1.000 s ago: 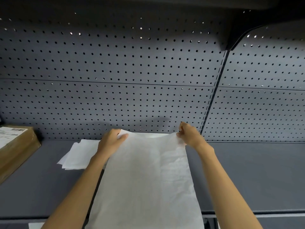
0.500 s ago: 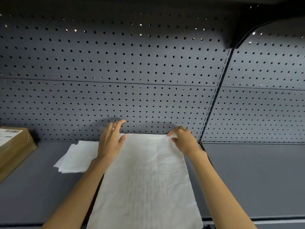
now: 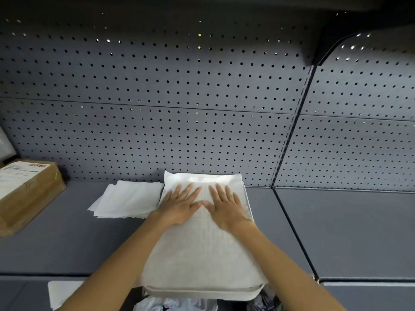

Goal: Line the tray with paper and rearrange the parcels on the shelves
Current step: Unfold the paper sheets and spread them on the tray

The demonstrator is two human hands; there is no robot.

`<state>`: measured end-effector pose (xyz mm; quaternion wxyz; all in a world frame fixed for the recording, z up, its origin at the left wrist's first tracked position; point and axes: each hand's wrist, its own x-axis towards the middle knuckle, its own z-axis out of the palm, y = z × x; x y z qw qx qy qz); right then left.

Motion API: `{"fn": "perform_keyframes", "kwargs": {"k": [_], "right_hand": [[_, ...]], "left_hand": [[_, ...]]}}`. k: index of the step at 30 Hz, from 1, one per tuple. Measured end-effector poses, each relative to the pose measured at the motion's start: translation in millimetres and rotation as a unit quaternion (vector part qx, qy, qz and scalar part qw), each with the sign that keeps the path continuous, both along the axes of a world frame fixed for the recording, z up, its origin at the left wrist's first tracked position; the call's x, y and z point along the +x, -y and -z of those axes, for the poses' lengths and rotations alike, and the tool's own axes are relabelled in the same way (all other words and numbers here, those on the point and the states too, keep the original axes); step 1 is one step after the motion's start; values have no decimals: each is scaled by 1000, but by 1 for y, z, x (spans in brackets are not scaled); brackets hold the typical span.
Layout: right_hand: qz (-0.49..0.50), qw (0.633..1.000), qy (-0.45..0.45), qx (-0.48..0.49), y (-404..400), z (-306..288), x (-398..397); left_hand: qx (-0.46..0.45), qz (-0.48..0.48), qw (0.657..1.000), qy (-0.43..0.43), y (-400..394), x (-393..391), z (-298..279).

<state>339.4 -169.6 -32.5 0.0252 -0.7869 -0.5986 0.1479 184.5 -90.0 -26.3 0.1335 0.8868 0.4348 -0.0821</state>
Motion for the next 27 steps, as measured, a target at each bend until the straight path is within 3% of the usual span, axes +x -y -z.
{"fn": "perform_keyframes", "kwargs": {"k": [4, 9, 18, 27], "right_hand": [[36, 999, 13, 9, 9, -1, 5], [28, 999, 0, 38, 27, -16, -6], [-5, 998, 26, -49, 73, -12, -21], [-2, 999, 44, -3, 85, -9, -25]], "left_hand": [[12, -10, 1000, -14, 5, -3, -5], [100, 8, 995, -6, 26, -6, -16], [12, 34, 997, -63, 77, -40, -20], [28, 41, 999, -6, 82, -49, -15]]}}
